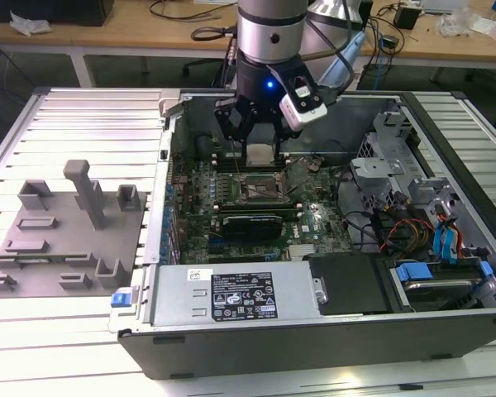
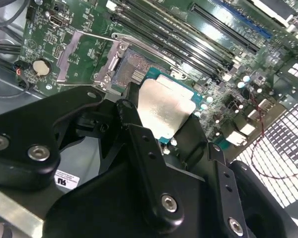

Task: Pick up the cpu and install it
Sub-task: 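Pick up the cpu and move it towards the insertion slot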

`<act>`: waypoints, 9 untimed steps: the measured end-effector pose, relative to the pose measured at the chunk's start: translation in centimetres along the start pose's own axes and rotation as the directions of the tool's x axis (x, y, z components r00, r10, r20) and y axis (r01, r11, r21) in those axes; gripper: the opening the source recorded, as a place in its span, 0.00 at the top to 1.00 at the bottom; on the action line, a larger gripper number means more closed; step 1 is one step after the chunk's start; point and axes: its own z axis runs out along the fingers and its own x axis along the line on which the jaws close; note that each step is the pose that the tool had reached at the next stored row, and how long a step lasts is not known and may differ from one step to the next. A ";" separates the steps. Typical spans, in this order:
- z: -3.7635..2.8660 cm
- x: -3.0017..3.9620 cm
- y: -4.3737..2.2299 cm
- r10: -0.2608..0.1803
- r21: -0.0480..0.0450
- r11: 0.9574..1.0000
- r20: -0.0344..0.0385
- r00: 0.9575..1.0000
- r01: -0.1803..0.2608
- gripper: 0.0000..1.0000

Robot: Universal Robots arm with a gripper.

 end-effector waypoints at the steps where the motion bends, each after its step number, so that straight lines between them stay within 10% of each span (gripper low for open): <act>1: 0.20 -0.02 0.02 0.000 0.000 1.000 0.000 1.000 0.000 0.46; 9: 0.91 -0.28 0.45 -0.004 0.000 1.000 0.000 1.000 0.004 0.46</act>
